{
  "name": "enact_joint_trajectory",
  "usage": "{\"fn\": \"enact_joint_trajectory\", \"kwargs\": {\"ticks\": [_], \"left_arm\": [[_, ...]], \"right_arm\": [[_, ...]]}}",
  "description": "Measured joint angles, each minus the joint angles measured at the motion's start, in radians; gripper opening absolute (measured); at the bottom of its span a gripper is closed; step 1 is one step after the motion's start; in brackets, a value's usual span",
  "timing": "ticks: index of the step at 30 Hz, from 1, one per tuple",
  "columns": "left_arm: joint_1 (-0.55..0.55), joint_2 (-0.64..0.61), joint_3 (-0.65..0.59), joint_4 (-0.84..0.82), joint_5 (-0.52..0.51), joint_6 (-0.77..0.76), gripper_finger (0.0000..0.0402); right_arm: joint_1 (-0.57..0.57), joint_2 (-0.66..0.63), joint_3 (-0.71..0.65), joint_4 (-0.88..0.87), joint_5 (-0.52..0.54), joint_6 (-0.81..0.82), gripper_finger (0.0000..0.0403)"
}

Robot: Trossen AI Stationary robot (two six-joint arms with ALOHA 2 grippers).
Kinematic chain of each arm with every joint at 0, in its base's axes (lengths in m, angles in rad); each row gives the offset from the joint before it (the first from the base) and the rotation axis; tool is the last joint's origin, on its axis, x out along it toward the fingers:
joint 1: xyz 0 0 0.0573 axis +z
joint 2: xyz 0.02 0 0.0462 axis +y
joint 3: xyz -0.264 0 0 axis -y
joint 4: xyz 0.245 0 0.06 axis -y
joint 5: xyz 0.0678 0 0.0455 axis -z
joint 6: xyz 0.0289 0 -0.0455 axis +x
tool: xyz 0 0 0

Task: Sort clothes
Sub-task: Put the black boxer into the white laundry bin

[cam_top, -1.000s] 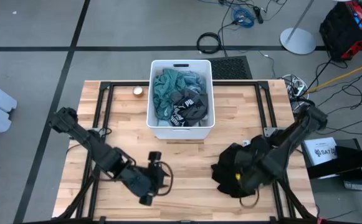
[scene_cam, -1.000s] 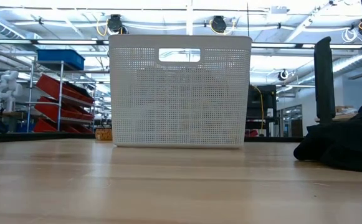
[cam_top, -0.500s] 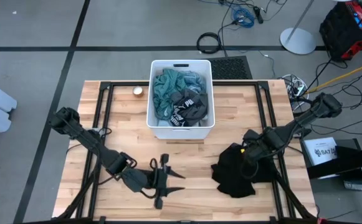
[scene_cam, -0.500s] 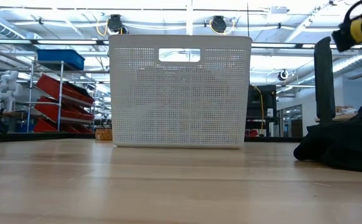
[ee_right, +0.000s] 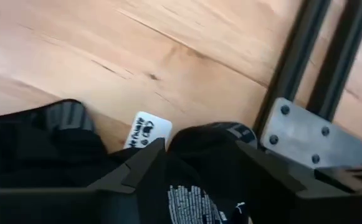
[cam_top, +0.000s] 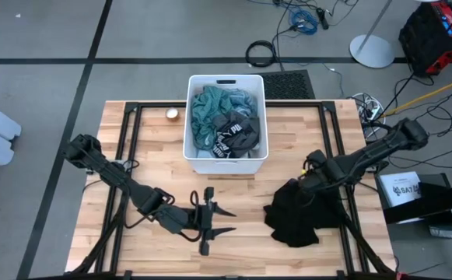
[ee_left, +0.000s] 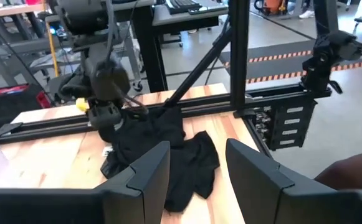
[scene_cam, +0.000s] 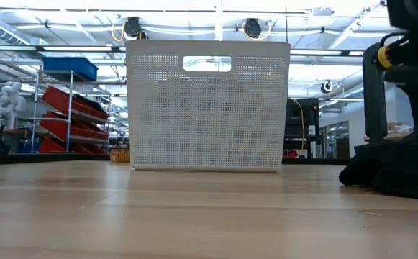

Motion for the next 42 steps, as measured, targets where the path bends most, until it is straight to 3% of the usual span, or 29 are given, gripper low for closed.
{"fn": "enact_joint_trajectory", "kwargs": {"ticks": [5,14,23,26,30,35,42], "left_arm": [[0.000,0.000,0.000,-0.024,0.022,0.002,0.0166],[0.000,0.000,0.000,-0.042,0.048,0.001,0.0166],[0.000,0.000,0.000,-0.035,0.048,-0.002,0.0166],[0.000,0.000,0.000,-0.033,0.048,-0.002,0.0166],[0.000,0.000,0.000,-0.033,0.048,-0.002,0.0166],[0.000,0.000,0.001,-0.035,0.048,-0.002,0.0166],[0.001,0.000,0.001,-0.040,0.048,-0.001,0.0166]], "right_arm": [[-0.040,0.060,-0.005,0.004,-0.044,-0.043,0.0147],[-0.063,0.140,0.007,0.097,-0.289,-0.320,0.0136],[-0.074,0.194,-0.050,0.407,-0.368,-0.512,0.0132],[-0.073,0.239,-0.082,0.464,-0.364,-0.552,0.0097],[-0.070,0.262,-0.073,0.493,-0.318,-0.587,0.0014],[-0.060,0.244,0.042,0.427,-0.246,-0.629,0.0002],[0.015,0.228,0.393,0.286,-0.147,-0.725,0.0001]]}}
